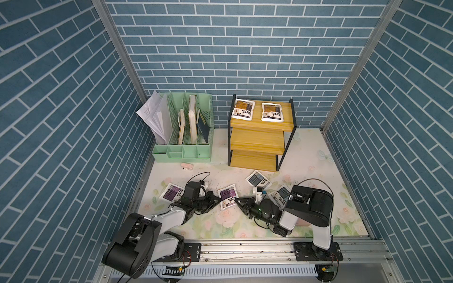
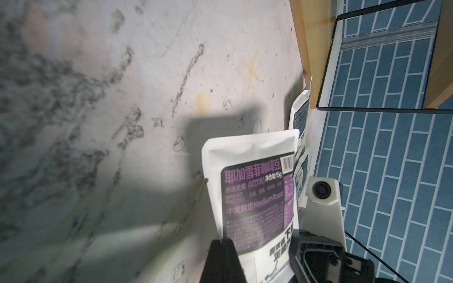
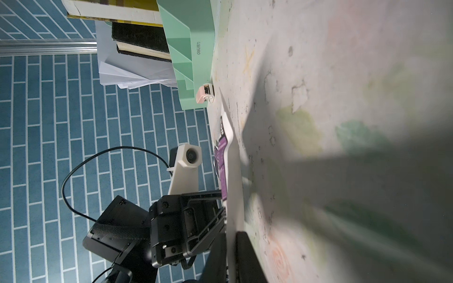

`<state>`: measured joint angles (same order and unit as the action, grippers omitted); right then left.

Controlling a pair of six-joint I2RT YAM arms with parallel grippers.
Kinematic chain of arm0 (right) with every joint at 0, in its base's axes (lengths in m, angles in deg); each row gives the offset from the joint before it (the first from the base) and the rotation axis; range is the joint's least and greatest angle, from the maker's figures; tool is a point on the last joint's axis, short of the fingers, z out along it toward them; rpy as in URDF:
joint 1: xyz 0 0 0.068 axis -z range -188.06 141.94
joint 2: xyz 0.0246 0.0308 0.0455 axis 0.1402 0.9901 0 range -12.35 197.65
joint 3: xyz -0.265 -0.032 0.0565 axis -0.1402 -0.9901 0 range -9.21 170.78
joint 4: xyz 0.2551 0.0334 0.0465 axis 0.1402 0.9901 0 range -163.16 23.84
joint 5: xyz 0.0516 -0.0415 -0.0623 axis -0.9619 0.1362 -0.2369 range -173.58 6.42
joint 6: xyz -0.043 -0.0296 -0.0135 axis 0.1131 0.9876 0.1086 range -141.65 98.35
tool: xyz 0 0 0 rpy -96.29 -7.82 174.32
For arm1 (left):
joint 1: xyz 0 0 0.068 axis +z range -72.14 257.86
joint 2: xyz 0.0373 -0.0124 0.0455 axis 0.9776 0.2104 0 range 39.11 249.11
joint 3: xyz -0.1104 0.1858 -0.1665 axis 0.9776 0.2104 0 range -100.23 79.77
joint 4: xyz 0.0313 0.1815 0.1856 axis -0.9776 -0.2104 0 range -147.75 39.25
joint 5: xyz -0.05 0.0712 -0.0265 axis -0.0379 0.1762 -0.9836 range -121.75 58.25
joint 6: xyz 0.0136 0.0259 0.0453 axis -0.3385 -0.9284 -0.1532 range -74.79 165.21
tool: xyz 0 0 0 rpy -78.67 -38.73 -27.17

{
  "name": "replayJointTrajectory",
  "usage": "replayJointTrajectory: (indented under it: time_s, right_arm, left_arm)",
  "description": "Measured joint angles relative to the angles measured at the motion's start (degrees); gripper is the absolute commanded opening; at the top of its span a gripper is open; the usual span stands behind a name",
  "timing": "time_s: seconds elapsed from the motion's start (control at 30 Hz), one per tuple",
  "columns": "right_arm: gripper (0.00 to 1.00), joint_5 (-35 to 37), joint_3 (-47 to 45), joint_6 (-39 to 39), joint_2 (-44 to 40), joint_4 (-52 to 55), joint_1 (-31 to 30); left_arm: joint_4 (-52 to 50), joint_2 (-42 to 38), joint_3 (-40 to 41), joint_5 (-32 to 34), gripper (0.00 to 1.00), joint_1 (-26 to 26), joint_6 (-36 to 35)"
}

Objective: Place the bagged coffee beans on the shelf by color
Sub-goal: Pick up the coffee beans at the center of the board, then place the coffee beans on the shelf.

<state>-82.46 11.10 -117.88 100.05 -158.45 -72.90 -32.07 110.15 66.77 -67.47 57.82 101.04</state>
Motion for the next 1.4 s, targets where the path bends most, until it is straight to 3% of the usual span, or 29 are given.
replayJointTrajectory:
  time_s: [0.07, 0.1, 0.2, 0.23, 0.3, 0.53, 0.67, 0.8, 0.97, 1.23, 1.4]
  right_arm:
    - [0.0, 0.0, 0.2, 0.0, 0.1, 0.1, 0.0]
    - [0.0, 0.0, 0.2, -0.1, 0.1, 0.3, 0.0]
    - [0.0, 0.2, 0.0, 0.0, -0.2, 1.0, 0.3]
    - [0.0, 0.4, -0.6, 0.0, -1.1, 1.8, 0.5]
    - [0.0, 0.8, -2.1, 0.1, -4.7, 4.5, 1.0]
    - [0.0, 2.3, -4.9, 2.4, -30.5, 21.5, 4.5]
    - [0.0, 3.2, -0.6, 5.9, -43.4, 36.0, 6.8]
    - [0.0, 3.6, 5.4, 8.4, -49.7, 44.5, 11.6]
    - [0.0, 5.2, 10.8, 10.6, -48.0, 48.0, 15.4]
    - [0.0, 5.8, 21.7, 14.6, -31.8, 47.0, 18.5]
    - [0.0, 6.0, 26.9, 16.8, -26.3, 45.6, 21.6]
  left_arm:
    - [-0.7, 0.0, -0.4, 0.1, 0.0, 0.0, -0.2]
    - [-1.3, -0.1, -0.7, 0.2, 0.1, 0.0, -0.3]
    - [-4.5, -1.9, -2.3, 0.7, 0.75, 0.0, -1.3]
    - [-6.7, -3.5, -3.5, 1.1, 0.87, 0.0, -1.9]
    - [-12.5, -7.6, -7.4, 3.1, 0.96, 0.1, -3.7]
    - [-28.5, -20.5, -26.1, 12.4, 0.99, 4.2, -10.6]
    - [-34.1, -22.3, -31.7, 16.9, 0.99, 5.4, -13.3]
    - [-37.4, -21.4, -33.5, 19.1, 0.99, 5.5, -14.9]
    - [-39.1, -20.1, -33.5, 19.6, 0.98, 5.5, -15.4]
    - [-41.4, -20.3, -34.4, 20.9, 0.99, 5.5, -17.1]
    - [-42.2, -20.9, -35.1, 21.3, 0.99, 5.5, -18.4]
